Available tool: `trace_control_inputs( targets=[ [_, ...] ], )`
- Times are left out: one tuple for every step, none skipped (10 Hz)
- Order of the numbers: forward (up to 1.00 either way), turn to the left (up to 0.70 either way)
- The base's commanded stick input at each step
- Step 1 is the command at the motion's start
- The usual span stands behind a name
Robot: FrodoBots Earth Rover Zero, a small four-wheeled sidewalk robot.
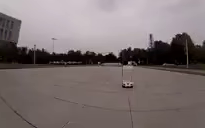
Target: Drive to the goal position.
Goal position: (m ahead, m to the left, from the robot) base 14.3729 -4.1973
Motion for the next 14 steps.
trace_control_inputs(
  targets=[
    [1.00, 0.00],
    [1.00, 0.00],
    [1.00, 0.00],
    [1.00, 0.00],
    [1.00, 0.00],
    [1.00, 0.00],
    [1.00, 0.00],
    [1.00, 0.00],
    [1.00, 0.00],
    [1.00, 0.00],
    [1.00, 0.00],
    [1.00, 0.00],
    [1.00, 0.00],
    [1.00, 0.00]
  ],
)
